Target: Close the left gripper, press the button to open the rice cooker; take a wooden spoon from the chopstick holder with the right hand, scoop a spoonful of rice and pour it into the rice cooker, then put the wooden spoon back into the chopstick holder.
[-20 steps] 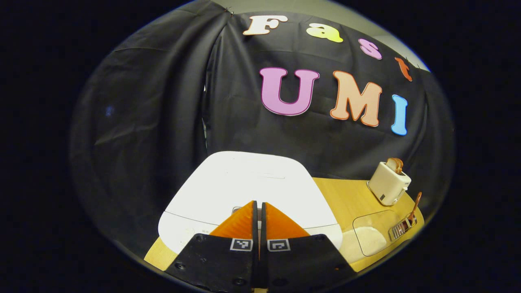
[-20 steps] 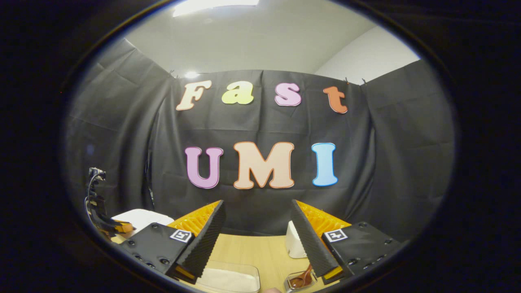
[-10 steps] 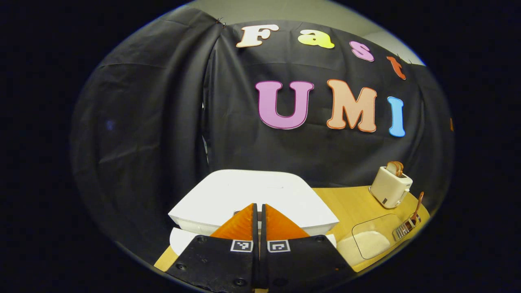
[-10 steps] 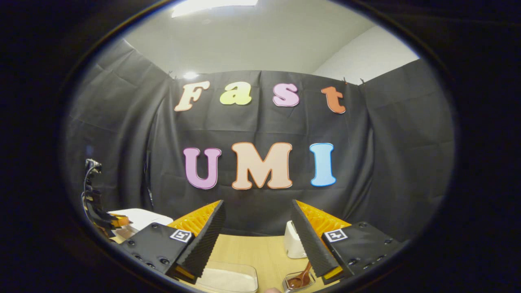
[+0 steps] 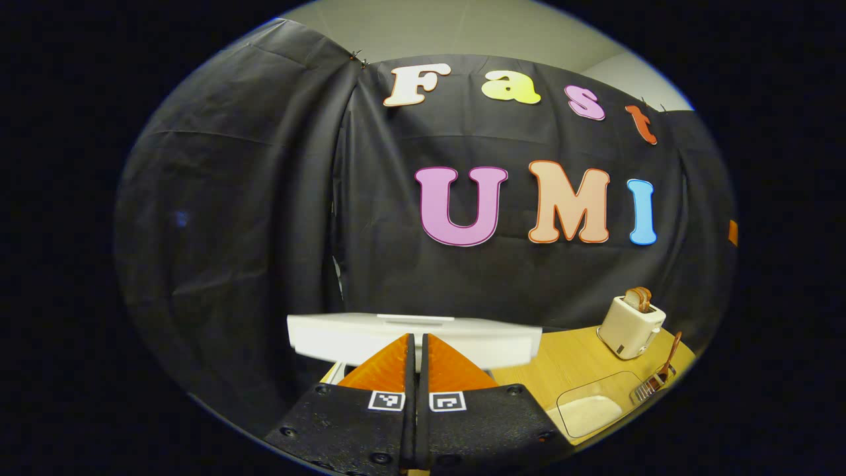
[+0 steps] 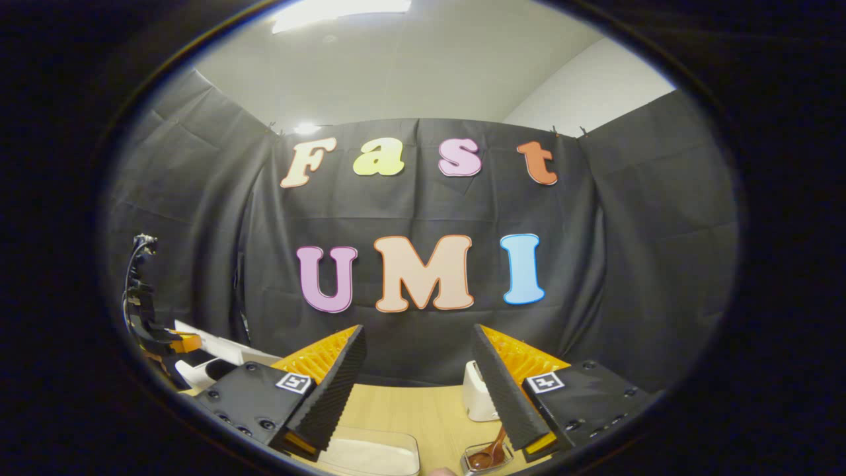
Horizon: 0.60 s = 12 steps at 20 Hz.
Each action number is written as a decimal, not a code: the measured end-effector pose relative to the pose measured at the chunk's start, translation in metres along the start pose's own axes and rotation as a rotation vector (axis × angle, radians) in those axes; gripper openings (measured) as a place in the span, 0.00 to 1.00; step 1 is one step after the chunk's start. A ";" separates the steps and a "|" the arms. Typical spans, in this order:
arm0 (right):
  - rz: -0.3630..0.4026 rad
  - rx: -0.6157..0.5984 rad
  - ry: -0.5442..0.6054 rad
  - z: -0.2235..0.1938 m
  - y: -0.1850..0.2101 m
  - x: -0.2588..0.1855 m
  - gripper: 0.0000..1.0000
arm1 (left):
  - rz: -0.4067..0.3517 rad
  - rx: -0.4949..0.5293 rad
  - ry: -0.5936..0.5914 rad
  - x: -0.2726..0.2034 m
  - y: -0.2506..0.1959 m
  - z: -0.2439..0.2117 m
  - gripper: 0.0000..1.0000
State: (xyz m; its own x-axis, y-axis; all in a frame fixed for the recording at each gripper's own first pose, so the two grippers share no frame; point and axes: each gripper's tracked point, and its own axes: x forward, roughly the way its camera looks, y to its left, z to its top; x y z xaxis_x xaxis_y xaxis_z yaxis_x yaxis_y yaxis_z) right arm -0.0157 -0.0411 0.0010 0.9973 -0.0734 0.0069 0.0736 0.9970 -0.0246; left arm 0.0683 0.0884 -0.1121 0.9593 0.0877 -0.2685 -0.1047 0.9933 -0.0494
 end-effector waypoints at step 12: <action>0.002 0.000 -0.006 0.001 -0.009 0.004 1.00 | -0.025 0.011 -0.089 -0.032 -0.016 0.033 0.91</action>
State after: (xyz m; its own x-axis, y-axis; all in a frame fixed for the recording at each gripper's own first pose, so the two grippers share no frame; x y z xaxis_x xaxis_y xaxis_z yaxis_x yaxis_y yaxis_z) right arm -0.0129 -0.0508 0.0018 0.9974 -0.0710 0.0130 0.0713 0.9972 -0.0245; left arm 0.0477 0.0722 -0.0707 0.9811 0.0685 -0.1809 -0.0777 0.9960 -0.0443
